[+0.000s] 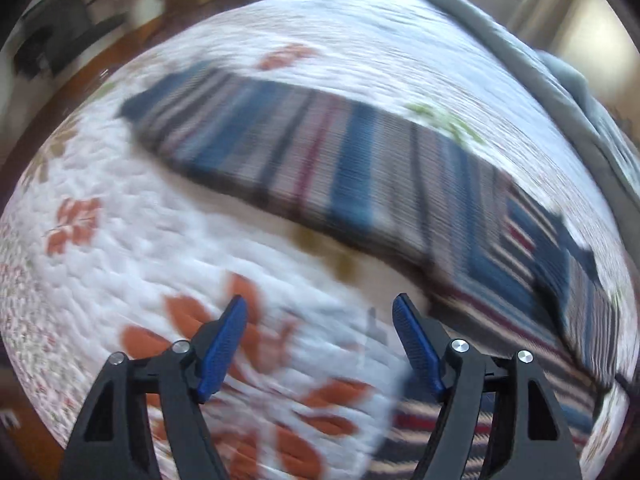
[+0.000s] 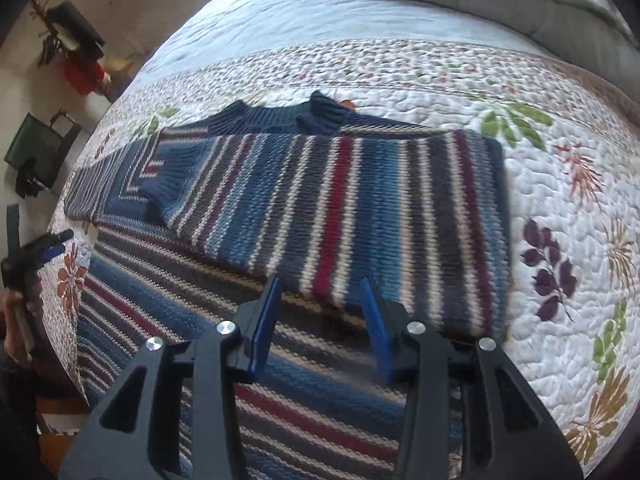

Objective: Fold small clothes
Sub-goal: 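Grasp the other sleeve cuff with the left gripper and fold it across the body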

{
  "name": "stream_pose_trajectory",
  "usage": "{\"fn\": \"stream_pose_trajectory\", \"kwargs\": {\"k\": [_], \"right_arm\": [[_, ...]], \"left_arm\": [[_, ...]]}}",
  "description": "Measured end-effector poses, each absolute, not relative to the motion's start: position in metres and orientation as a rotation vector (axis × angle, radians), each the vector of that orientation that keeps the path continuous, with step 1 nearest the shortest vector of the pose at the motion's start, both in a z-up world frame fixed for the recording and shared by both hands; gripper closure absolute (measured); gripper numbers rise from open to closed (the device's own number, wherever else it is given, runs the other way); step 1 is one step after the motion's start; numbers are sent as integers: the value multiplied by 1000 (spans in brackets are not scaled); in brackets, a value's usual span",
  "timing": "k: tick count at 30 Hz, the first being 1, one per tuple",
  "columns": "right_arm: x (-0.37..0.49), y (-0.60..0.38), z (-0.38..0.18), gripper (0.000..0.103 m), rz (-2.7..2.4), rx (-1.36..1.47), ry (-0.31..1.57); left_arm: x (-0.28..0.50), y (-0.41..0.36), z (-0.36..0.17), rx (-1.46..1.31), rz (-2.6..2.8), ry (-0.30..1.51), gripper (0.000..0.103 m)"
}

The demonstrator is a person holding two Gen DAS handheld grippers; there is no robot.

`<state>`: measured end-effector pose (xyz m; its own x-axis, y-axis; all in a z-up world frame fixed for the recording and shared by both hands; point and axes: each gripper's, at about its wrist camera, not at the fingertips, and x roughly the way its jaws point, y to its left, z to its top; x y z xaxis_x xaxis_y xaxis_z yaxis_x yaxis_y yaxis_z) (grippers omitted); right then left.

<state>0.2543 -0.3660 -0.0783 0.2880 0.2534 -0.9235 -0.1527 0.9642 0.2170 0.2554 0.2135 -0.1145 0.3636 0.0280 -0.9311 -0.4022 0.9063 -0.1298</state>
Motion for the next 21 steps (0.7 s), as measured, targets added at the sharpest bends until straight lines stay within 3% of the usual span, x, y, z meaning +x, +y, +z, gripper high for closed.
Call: {"fn": "stream_pose_trajectory", "kwargs": {"k": [8,21], "right_arm": [[276,-336,-108,57,254,43,1322],[297,-318,-132,49,248,7,1342]], "left_arm": [[283,303,-136,-573,380,1162,27],[325,362,-155,-770,385,1074,24]]}}
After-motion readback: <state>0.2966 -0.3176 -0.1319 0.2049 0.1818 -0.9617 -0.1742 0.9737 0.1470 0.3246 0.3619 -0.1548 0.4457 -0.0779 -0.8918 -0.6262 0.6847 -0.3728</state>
